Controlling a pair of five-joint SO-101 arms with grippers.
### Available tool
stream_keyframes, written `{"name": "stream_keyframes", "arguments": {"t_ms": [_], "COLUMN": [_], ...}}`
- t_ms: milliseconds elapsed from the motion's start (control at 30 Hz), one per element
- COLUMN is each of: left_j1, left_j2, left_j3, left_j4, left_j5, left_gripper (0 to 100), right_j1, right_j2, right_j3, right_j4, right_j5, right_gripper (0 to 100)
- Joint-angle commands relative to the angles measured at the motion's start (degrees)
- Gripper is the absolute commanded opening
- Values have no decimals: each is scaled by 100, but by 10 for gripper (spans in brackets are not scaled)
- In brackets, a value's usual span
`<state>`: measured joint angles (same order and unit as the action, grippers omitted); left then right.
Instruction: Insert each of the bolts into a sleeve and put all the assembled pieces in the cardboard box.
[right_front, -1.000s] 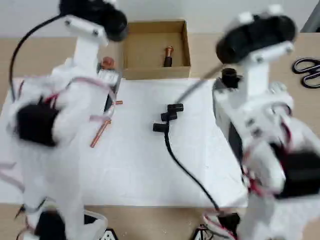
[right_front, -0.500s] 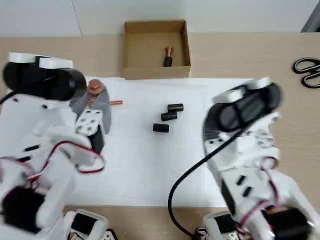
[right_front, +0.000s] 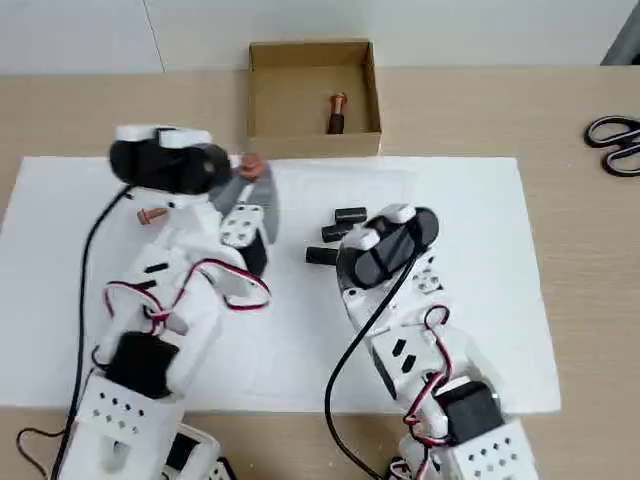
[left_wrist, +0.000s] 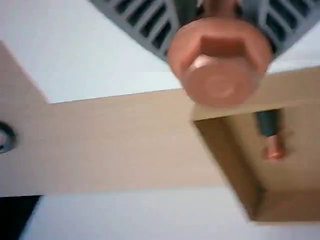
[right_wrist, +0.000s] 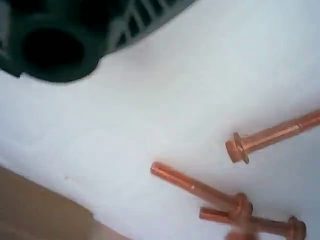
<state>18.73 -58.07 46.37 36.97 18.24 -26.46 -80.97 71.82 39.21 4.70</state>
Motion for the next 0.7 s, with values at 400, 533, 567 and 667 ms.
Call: {"name": "stream_keyframes", "arguments": {"t_ms": [400, 533, 567, 667], "left_j1": [756, 905, 905, 923], "left_j2": [176, 193, 185, 167], "left_j3": [40, 163, 163, 163], "left_j4": [-281, -281, -281, -281], "left_j5": [35, 44, 88, 440], "left_gripper": [6, 6, 6, 6], "right_j1": [-699, -699, -699, -699], "right_j2": [-1068, -1077, -1086, -1086], "right_j3": [1143, 1134, 1134, 1134], "right_j4": [-673, -646, -646, -646], "right_j5": [-580, -580, -580, -580], "right_gripper": [4, 4, 4, 4]}}
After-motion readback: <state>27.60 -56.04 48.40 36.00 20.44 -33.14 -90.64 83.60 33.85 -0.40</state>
